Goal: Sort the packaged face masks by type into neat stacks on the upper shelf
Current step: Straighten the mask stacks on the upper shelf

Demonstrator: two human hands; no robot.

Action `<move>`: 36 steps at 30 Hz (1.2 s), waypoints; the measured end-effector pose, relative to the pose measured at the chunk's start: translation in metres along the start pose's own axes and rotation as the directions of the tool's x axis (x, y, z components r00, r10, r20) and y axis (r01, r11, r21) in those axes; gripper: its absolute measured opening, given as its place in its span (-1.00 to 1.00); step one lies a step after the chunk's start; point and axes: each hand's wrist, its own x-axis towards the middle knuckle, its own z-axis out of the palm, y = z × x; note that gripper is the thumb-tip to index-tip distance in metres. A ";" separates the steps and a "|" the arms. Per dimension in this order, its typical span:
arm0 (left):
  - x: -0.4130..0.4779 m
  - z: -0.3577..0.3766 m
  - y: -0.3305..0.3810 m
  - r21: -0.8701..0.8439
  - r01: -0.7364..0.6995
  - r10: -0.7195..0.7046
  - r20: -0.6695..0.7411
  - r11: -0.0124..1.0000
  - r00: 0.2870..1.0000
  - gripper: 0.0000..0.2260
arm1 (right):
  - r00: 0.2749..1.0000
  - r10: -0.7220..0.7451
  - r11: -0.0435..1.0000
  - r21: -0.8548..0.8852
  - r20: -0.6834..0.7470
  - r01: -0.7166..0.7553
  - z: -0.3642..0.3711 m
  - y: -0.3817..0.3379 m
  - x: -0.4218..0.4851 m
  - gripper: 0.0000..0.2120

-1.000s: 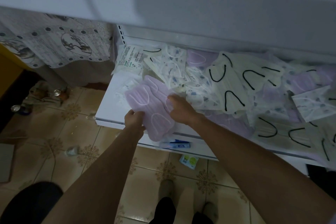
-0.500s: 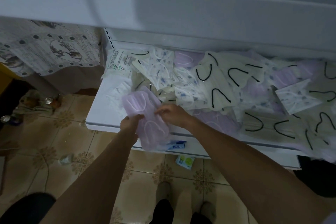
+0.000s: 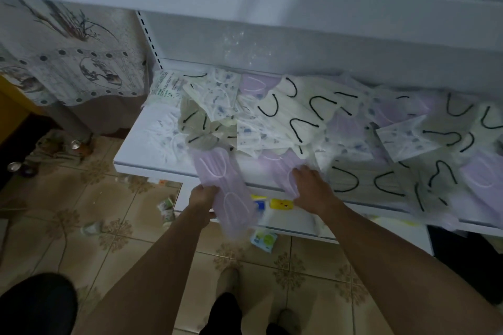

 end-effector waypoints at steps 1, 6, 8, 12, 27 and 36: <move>-0.005 0.003 -0.005 -0.006 -0.010 0.010 -0.001 1.000 1.000 -0.49 | 0.999 -0.014 1.000 -0.019 -0.032 0.013 0.003 0.002 -0.001 -0.49; -0.018 0.015 -0.031 -0.052 -0.051 0.051 -0.007 0.997 0.999 -0.46 | 0.996 0.086 0.996 0.037 -0.005 -0.086 0.003 0.007 0.010 -0.36; -0.014 0.017 -0.038 -0.066 -0.066 0.067 0.002 0.996 0.998 -0.53 | 0.993 0.117 0.985 0.126 0.008 -0.117 0.005 0.003 0.016 -0.33; -0.004 0.030 -0.047 -0.117 -0.041 0.027 -0.112 0.992 0.993 -0.68 | 0.995 0.103 0.994 0.039 -0.003 -0.103 0.003 0.002 0.012 -0.32; 0.007 0.065 -0.064 -0.133 -0.079 0.066 -0.104 0.988 0.992 -0.66 | 0.931 -0.362 0.907 0.250 0.057 0.338 0.020 -0.030 -0.024 -0.22; -0.041 0.032 -0.062 -0.026 -0.082 0.080 -0.059 0.996 0.995 -0.77 | 0.934 0.356 0.574 0.785 0.018 -0.234 0.004 -0.029 -0.035 -0.21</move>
